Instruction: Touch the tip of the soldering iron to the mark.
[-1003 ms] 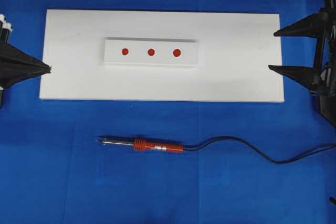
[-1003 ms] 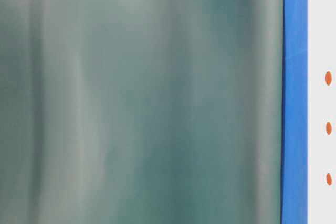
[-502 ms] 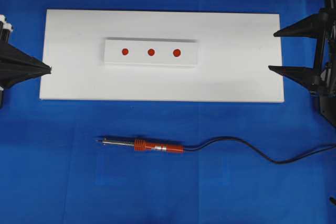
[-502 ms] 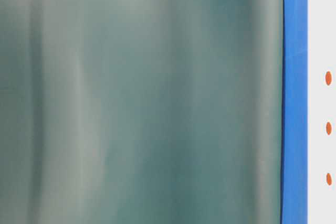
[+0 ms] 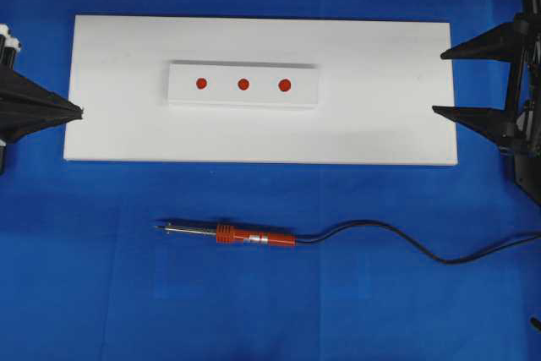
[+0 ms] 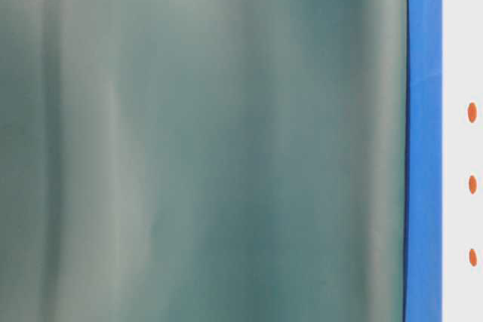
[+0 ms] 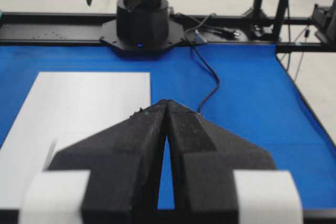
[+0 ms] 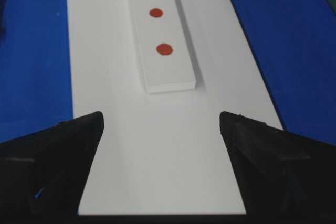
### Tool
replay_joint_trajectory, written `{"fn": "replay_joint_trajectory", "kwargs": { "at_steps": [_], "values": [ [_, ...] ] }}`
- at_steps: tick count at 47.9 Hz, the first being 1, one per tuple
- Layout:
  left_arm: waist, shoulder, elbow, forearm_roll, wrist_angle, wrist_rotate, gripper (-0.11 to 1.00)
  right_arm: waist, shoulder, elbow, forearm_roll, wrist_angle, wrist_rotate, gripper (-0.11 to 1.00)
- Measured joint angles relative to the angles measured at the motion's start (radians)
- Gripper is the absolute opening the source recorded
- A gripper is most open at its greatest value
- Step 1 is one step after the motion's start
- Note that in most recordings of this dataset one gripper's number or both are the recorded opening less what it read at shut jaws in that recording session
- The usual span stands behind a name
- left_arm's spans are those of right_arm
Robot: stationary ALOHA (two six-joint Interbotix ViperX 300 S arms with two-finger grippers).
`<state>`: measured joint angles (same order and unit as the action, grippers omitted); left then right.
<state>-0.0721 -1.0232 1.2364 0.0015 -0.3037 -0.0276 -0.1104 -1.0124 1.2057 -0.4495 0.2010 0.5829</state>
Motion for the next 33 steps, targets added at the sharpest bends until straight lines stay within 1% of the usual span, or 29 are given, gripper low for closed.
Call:
{"fn": "replay_joint_trajectory", "kwargs": {
  "at_steps": [33],
  "values": [
    [0.0,0.002,0.0,0.002,0.0,0.008,0.0,0.002,-0.002,0.0,0.002,0.0,-0.002,0.83]
  ]
}}
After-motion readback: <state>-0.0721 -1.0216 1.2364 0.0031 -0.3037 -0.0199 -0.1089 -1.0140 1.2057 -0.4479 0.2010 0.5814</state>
